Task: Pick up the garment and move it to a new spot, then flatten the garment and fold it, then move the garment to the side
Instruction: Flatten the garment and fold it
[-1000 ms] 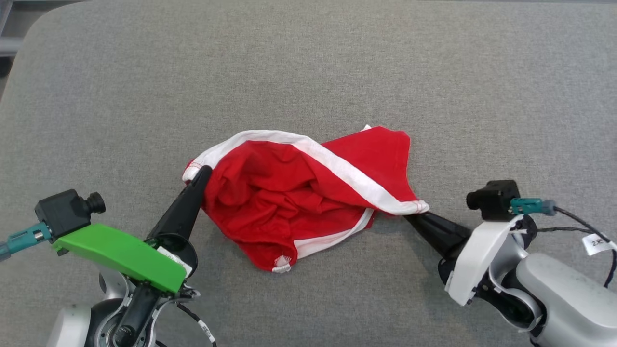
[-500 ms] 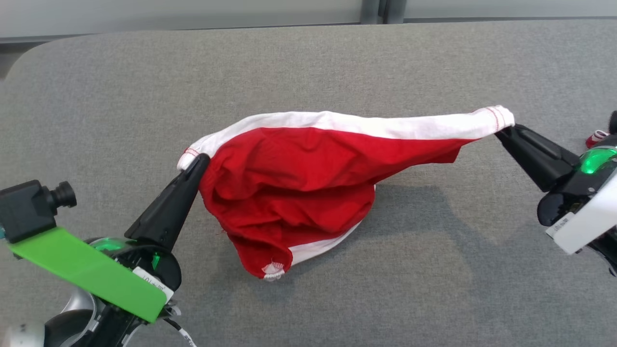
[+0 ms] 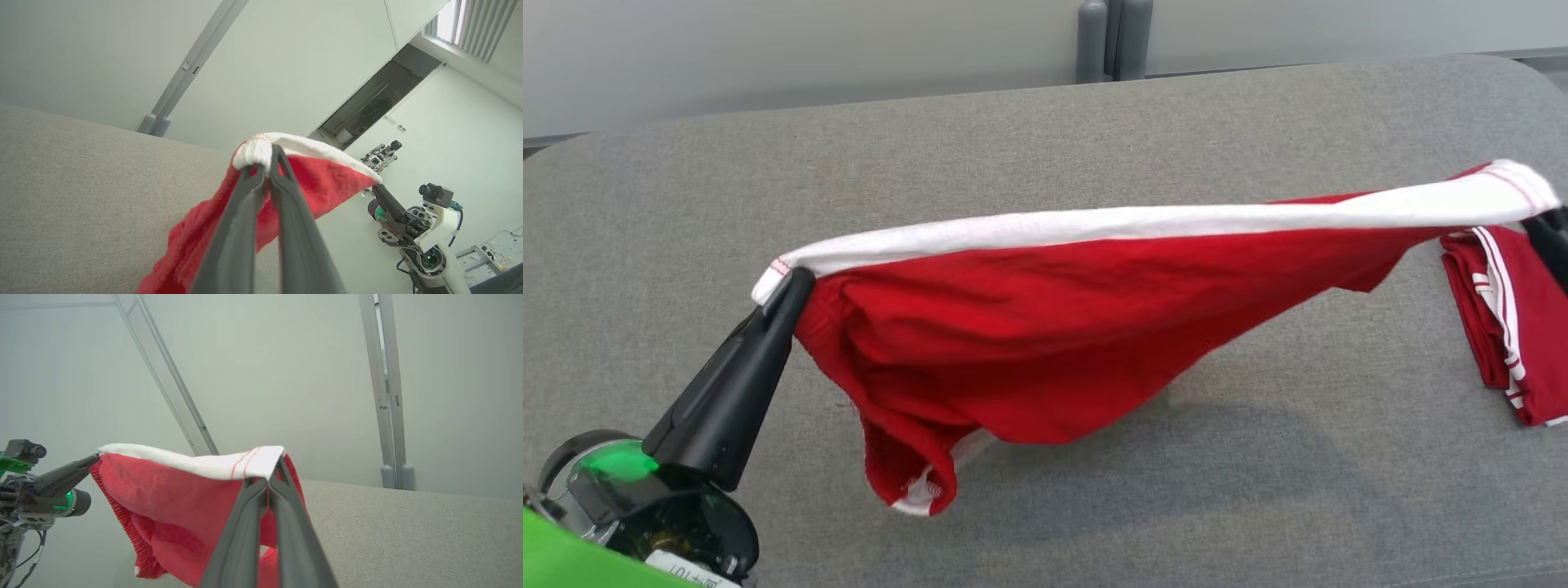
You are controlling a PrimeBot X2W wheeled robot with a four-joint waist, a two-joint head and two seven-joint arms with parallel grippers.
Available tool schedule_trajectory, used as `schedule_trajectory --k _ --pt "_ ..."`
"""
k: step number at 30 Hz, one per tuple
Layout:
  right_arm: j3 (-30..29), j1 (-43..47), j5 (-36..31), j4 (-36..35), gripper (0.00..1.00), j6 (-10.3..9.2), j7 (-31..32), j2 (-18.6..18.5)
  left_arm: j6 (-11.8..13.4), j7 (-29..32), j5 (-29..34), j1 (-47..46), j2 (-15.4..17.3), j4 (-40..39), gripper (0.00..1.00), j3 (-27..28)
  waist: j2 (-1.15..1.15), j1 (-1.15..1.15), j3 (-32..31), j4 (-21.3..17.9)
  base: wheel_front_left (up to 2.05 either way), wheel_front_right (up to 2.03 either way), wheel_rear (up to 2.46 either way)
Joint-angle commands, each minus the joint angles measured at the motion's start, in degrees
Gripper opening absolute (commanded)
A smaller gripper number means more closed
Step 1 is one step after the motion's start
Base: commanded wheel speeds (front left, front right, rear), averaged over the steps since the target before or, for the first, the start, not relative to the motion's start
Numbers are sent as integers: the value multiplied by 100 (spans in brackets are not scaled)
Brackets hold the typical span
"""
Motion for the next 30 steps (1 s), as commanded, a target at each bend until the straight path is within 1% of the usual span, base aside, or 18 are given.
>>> schedule_trajectory --k 1,4,8,11,13,16,19,20,22,23,24,25,28,30 --pt "-167 114 103 -95 0 2 15 -9 48 21 -72 66 43 -56 0 37 0 0 14 -42 0 0 0" --pt "-738 384 363 -429 0 2 103 -8 91 123 -79 13 116 -206 0 43 0 0 95 -86 0 0 0" --pt "-1314 557 603 -731 0 2 311 -60 157 261 -9 -237 240 -317 0 68 0 0 322 -128 0 0 0" --pt "-1616 359 778 -776 0 2 448 -127 211 433 -45 -609 347 -321 0 47 0 0 636 -111 0 0 0" --pt "-1704 76 935 -689 0 2 502 -209 230 606 -104 -1064 430 -125 0 -5 0 0 899 -48 0 0 0" --pt "-1534 -728 1363 -418 0 2 572 -351 244 899 -134 -2060 561 533 0 -105 0 0 1430 30 0 0 0" --pt "-1067 -1875 1525 127 0 2 747 -616 191 1163 74 -3439 622 1470 0 -395 0 0 2108 146 0 0 0" --pt "-850 -2331 1497 347 0 2 821 -690 209 1192 135 -3954 535 1853 0 -484 0 0 2354 181 0 0 0" --pt "-330 -3410 1301 825 0 2 1012 -732 127 1255 408 -5031 407 2613 0 -794 0 0 2827 255 0 0 0" --pt "-56 -4029 1169 1084 0 2 1096 -631 106 1244 556 -5544 346 2983 0 -909 0 0 3054 270 0 0 0" --pt "227 -4683 1004 1374 0 2 1216 -474 28 1292 708 -6037 311 3382 0 -1059 0 0 3264 283 0 0 0" --pt "523 -5379 802 1696 0 2 1344 -241 -14 1235 891 -6535 245 3754 0 -1122 0 0 3459 280 0 0 0" --pt "1153 -7347 -42 2882 0 2 1643 616 -253 1009 1242 -7755 -19 4889 0 -1321 0 0 3893 340 0 0 0" --pt "1362 -8445 -689 3736 0 3 1738 1183 -521 705 1422 -8425 -254 5562 0 -1421 0 0 4095 414 0 0 0"
